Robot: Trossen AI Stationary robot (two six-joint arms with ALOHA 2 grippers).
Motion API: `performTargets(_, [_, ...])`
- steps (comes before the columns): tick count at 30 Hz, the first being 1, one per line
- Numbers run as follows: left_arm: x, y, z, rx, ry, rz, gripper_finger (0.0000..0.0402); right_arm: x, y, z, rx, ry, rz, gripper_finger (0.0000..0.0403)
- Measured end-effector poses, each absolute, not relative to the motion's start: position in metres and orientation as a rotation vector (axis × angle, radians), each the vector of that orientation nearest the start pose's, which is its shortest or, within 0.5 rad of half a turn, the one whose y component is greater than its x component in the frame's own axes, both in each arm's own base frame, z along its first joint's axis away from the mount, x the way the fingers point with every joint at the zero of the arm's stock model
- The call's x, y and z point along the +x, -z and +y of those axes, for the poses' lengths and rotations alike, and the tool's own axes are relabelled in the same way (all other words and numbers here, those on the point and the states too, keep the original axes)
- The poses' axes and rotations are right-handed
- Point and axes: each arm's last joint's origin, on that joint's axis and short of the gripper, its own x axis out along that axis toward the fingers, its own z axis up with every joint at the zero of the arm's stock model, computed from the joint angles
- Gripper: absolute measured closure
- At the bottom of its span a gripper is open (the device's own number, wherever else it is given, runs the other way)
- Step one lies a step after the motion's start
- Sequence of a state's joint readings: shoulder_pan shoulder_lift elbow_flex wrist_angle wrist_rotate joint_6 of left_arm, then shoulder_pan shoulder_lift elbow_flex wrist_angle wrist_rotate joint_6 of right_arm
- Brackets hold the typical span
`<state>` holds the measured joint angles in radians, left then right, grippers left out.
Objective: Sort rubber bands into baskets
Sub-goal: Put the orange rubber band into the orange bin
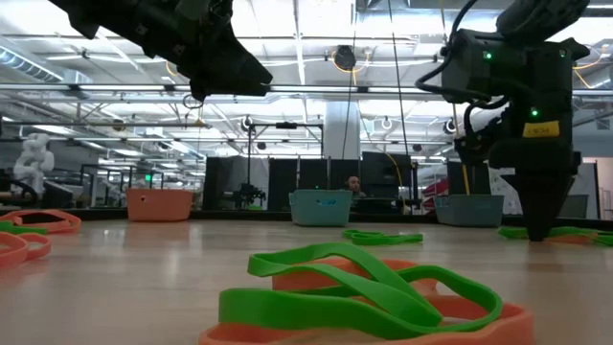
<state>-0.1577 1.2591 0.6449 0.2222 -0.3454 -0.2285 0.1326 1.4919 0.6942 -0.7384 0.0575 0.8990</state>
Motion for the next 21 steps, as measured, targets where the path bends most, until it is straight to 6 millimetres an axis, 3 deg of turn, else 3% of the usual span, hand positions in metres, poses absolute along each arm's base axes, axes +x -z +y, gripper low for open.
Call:
performTargets(5, [0.2599,-0.2264,-0.0314,-0.128,-0.227,0.356,0.0226,0.2167,-0.1359,0.0274,0.567,0.595,1.413,0.0298])
performTargets(16, [0.2599,-0.2265,-0.0314,-0.128,-0.228,0.356,0.0226,0.2156,-0.1357,0.0272,0.592,0.631,1.418,0.0395])
performTargets(21, [0.2599,-0.2265,-0.0314,-0.128,-0.227,0.356,0.0226,0.2173,-0.1377,0.0274,0.529,0.572,1.436,0.0401])
